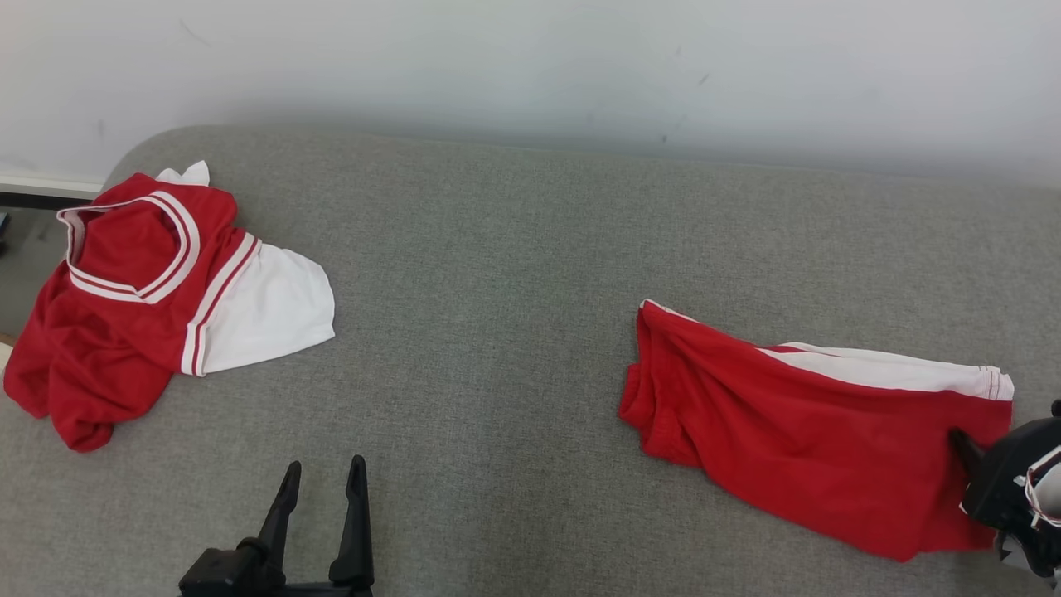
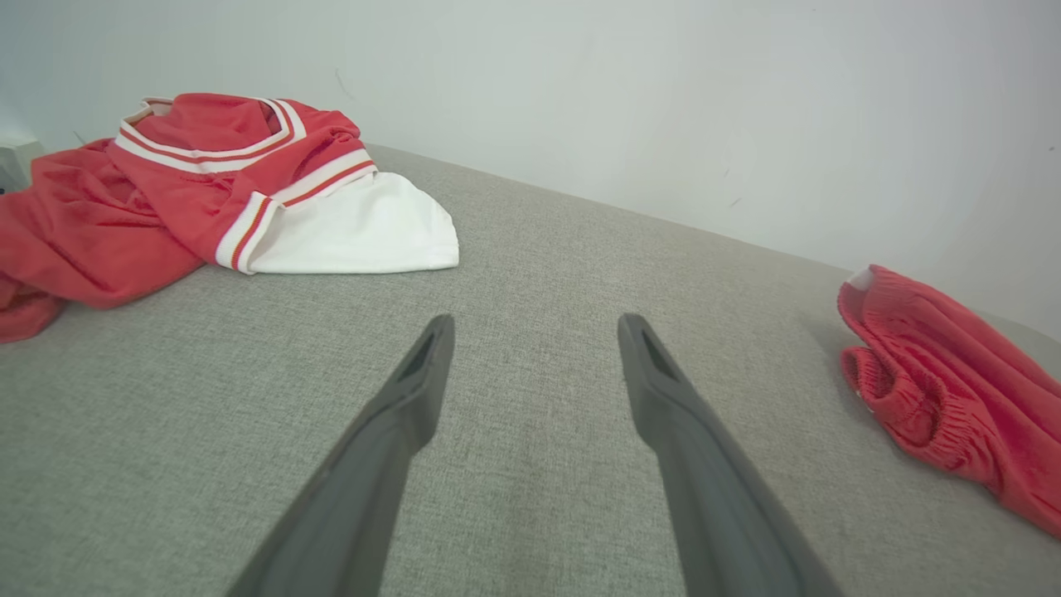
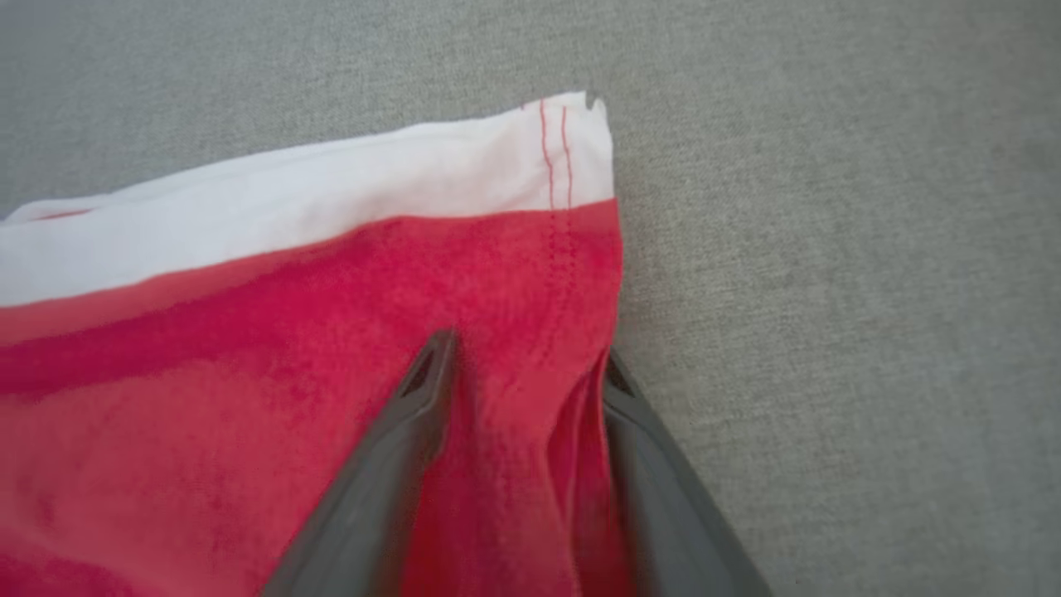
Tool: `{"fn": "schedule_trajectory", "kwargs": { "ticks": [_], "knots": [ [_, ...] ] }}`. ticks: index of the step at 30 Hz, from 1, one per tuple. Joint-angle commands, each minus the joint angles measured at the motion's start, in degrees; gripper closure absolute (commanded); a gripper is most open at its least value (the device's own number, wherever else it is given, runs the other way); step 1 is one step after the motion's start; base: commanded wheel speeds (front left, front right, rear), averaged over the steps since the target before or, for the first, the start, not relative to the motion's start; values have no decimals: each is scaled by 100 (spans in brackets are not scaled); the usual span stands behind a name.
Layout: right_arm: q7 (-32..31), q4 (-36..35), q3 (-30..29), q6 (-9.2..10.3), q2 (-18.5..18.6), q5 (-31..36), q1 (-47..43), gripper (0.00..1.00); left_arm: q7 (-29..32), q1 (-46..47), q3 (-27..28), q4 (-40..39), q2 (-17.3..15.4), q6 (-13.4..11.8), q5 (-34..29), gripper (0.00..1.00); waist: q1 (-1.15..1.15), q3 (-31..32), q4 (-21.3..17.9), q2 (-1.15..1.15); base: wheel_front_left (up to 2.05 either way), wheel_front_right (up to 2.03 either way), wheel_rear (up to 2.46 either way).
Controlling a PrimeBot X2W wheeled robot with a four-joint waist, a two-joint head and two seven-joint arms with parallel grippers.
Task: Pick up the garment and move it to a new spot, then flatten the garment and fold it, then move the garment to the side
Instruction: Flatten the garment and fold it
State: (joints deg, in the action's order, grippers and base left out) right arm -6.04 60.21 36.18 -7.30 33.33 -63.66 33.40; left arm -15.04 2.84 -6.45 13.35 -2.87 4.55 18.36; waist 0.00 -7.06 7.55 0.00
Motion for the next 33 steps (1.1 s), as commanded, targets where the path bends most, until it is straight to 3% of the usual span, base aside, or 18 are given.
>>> {"fn": "schedule_trajectory", "kwargs": {
  "ticks": [1,10,16,33],
  "knots": [
    [-100,-12,87,-32,-148,-29,-226,100,-16,49,22,4,-4,-3,91,0,0,0,-14,0,0,0,0],
    [260,125,137,-8,466,308,43,100,-16,60,13,75,-2,-4,69,0,0,96,-102,0,0,0,0],
    [250,0,153,-11,641,356,206,100,-16,-30,21,99,-3,-16,107,0,0,180,-167,0,0,0,0],
    [-864,-2475,-290,-12,226,-965,5,100,-16,-41,-74,156,-4,-38,231,0,0,338,-553,0,0,0,0]
  ]
}}
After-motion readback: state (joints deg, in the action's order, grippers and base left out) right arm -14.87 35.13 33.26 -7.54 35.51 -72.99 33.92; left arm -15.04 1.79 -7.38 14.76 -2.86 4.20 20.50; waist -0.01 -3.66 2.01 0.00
